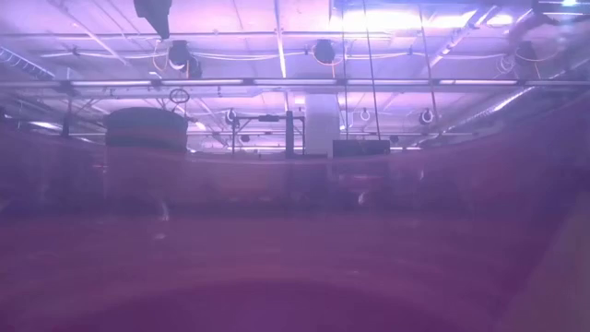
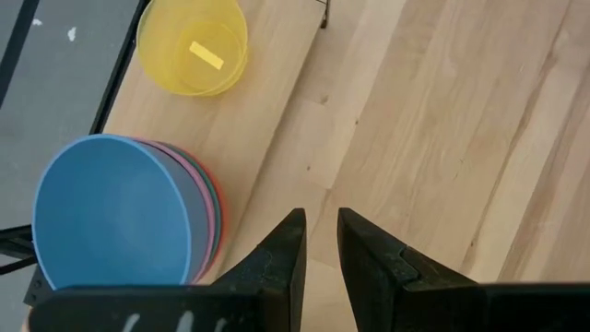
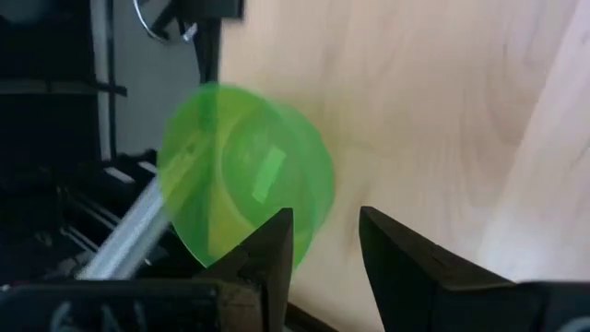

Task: Place and stack bowls onto a shelf
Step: Stack the transparent green bowl on top of the transparent yellow bowl on the shelf

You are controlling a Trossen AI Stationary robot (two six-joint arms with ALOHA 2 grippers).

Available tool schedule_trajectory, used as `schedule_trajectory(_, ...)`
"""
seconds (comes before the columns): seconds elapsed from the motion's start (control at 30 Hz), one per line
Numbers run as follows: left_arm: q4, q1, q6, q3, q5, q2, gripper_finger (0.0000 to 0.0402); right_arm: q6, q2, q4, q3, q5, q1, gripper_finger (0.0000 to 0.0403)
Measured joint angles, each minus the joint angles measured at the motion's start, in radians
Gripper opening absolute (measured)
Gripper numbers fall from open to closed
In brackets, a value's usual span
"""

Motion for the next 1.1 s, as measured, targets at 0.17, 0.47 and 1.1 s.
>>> schedule_trajectory(0.17,0.0,0.0,0.002,0.0,0.0,0.0,0.0072,0.022,0.0,0.035,-0.046,-0.005,0.039,0.0121)
schedule_trajectory(0.47,0.0,0.0,0.002,0.0,0.0,0.0,0.0072,0.054,0.0,0.152,-0.106,-0.03,0.069,0.0121)
schedule_trajectory(1.1,0.007,0.0,-0.004,-0.001,0.0,0.0,0.0072,0.157,0.096,0.345,-0.207,0.002,0.083,0.0121)
